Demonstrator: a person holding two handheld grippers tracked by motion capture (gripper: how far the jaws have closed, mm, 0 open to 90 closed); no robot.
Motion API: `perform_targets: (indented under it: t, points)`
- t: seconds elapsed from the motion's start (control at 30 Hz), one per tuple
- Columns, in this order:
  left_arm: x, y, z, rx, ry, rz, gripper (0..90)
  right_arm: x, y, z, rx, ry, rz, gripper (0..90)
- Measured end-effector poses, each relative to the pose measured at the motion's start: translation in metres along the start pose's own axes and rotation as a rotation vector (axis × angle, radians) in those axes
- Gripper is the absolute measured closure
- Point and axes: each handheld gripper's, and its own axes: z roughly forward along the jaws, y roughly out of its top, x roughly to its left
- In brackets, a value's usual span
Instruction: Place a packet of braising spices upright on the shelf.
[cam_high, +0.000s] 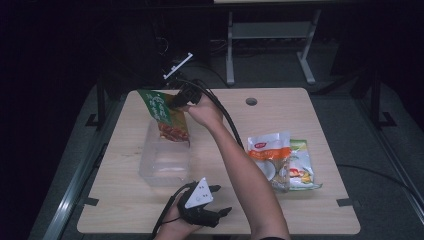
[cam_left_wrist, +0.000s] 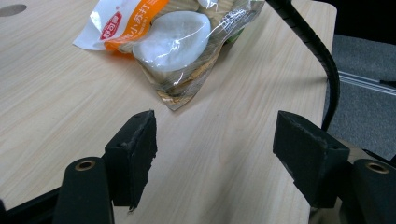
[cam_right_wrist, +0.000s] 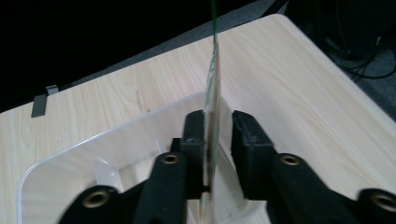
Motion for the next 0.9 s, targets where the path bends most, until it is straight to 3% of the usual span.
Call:
perform_targets:
  t: [0.2, 0.47, 0.9]
  points:
    - [-0.001, 0.0, 0.002, 0.009, 0.0, 0.01, 29.9, -0.001, -0.009, -0.018, -0.003, 0.033, 0.03, 61.7]
    - [-0.001, 0.0, 0.006, 0.009, -0.003, -0.004, 29.9, 0.004, -0.024, -0.034, -0.021, 0.055, 0.034, 57.4]
    - [-0.004, 0.0, 0.009, 0.016, -0.007, 0.001, 29.9, 0.011, -0.041, -0.036, -0.016, 0.082, 0.016, 53.7]
